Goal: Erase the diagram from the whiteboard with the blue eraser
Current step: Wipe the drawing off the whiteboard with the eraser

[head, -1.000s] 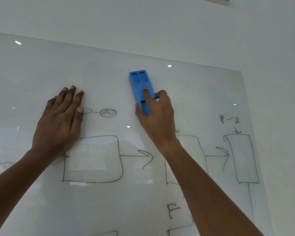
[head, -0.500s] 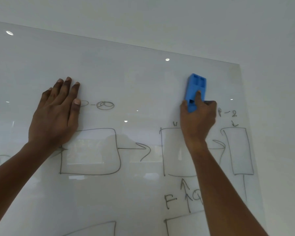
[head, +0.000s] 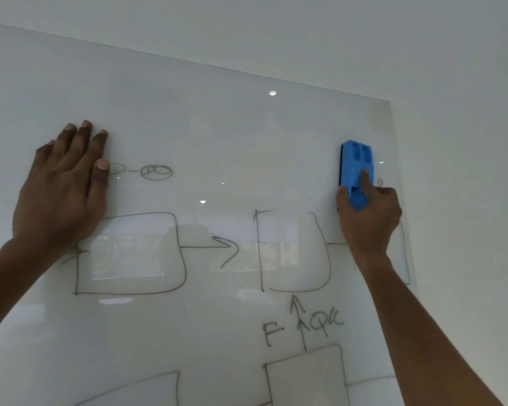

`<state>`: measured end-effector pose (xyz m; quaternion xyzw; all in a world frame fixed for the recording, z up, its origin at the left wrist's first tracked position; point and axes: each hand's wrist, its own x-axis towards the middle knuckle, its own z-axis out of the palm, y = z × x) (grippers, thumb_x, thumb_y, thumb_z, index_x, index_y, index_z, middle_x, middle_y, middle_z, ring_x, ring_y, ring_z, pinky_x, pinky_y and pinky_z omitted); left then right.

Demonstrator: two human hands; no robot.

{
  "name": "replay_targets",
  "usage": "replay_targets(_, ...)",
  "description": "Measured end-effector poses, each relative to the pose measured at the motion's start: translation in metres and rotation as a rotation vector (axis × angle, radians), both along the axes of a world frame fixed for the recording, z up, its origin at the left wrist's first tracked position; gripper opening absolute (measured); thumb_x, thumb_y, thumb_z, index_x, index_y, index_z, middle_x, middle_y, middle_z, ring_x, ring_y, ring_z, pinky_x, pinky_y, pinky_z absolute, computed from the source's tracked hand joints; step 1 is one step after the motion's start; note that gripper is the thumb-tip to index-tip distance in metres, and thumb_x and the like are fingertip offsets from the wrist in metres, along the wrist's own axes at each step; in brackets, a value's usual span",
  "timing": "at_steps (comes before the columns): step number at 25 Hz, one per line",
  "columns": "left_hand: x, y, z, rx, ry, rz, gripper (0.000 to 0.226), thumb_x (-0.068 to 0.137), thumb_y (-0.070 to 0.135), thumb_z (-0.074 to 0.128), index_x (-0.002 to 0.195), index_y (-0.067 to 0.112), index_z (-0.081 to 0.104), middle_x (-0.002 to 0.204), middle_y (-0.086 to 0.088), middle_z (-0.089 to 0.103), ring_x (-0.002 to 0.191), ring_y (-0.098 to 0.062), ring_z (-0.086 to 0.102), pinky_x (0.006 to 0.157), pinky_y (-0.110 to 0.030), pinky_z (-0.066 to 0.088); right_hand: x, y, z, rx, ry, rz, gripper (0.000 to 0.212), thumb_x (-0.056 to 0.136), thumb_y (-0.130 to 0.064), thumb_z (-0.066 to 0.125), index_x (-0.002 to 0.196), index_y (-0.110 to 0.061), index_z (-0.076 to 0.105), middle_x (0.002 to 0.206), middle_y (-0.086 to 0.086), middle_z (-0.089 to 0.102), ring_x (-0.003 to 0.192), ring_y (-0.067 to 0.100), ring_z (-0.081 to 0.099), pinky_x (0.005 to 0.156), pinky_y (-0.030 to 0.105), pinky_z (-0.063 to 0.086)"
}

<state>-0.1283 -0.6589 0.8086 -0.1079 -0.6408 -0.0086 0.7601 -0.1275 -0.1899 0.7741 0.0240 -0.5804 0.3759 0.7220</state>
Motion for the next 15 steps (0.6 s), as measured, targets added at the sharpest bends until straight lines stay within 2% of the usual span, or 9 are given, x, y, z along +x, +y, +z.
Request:
replay_targets(2,0.002,0.004,-0.001,0.003,-0.004,0.004,0.061,0.118,0.037,0.021,0.168,0.008,0.038,0.175,-0.019,0.035,0.159,0.005,-0.003,0.130,-0.022,-0.001,0.000,-0.013,0.010,-0.050,-0.016,0.004,0.058,0.094,-0.028,0.074,0.147,-0.011,0.055,0.106,0.022,0.059,0.091,0.032,0.058,0.085,0.048,0.057)
replay_targets(4,0.004,0.004,-0.001,0.002,-0.013,0.008,0.061,0.117,0.037,0.021,0.168,0.007,0.037,0.176,-0.020,0.034,0.160,0.001,-0.001,0.130,-0.023,-0.001,0.005,-0.043,0.009,0.025,0.012,0.052,0.060,0.094,-0.029,0.074,0.148,-0.013,0.053,0.106,0.018,0.057,0.090,0.028,0.057,0.082,0.041,0.057)
replay_targets(5,0.003,0.003,-0.001,-0.004,0.002,0.011,0.061,0.117,0.037,0.022,0.169,0.009,0.036,0.177,-0.016,0.031,0.160,0.000,-0.001,0.130,-0.023,-0.001,0.009,-0.059,0.004,0.108,0.039,0.072,0.061,0.094,-0.030,0.074,0.149,-0.014,0.052,0.107,0.017,0.056,0.089,0.024,0.056,0.079,0.035,0.056)
replay_targets(7,-0.005,-0.006,0.002,-0.031,0.053,0.024,0.060,0.118,0.039,0.021,0.173,0.016,0.029,0.181,0.002,0.019,0.163,0.002,-0.003,0.131,-0.021,-0.002,0.012,-0.087,-0.016,0.341,0.090,0.045,0.062,0.094,-0.031,0.074,0.150,-0.014,0.052,0.110,0.017,0.057,0.091,0.020,0.056,0.076,0.026,0.052)
replay_targets(9,-0.022,-0.021,0.008,-0.051,0.070,0.035,0.061,0.118,0.043,0.021,0.177,0.028,0.020,0.181,0.016,0.005,0.167,-0.002,0.000,0.134,-0.024,-0.002,0.010,-0.086,-0.034,0.553,0.107,-0.044,0.062,0.095,-0.033,0.074,0.149,-0.013,0.052,0.113,0.018,0.058,0.091,0.022,0.058,0.073,0.025,0.054)
replay_targets(10,-0.036,-0.032,0.012,-0.040,0.071,0.032,0.061,0.117,0.044,0.021,0.176,0.032,0.020,0.182,0.017,0.005,0.169,-0.006,0.004,0.136,-0.028,0.001,0.009,-0.074,-0.038,0.603,0.099,-0.084,0.062,0.095,-0.033,0.073,0.149,-0.013,0.052,0.114,0.018,0.058,0.090,0.023,0.060,0.072,0.027,0.057)
replay_targets(12,-0.069,-0.056,0.022,0.009,0.064,0.025,0.061,0.115,0.045,0.023,0.175,0.035,0.024,0.184,0.013,0.012,0.171,-0.015,0.011,0.139,-0.036,0.006,0.006,-0.036,-0.041,0.546,0.064,-0.125,0.061,0.095,-0.031,0.073,0.149,-0.013,0.052,0.115,0.022,0.060,0.091,0.028,0.063,0.072,0.033,0.059)
replay_targets(15,-0.113,-0.088,0.036,0.029,0.022,0.040,0.064,0.111,0.047,0.023,0.174,0.035,0.029,0.183,0.006,0.019,0.170,-0.021,0.016,0.139,-0.041,0.009,0.003,0.021,-0.027,0.173,-0.024,-0.061,0.058,0.097,-0.027,0.071,0.150,-0.013,0.051,0.113,0.025,0.062,0.097,0.037,0.064,0.080,0.040,0.057)
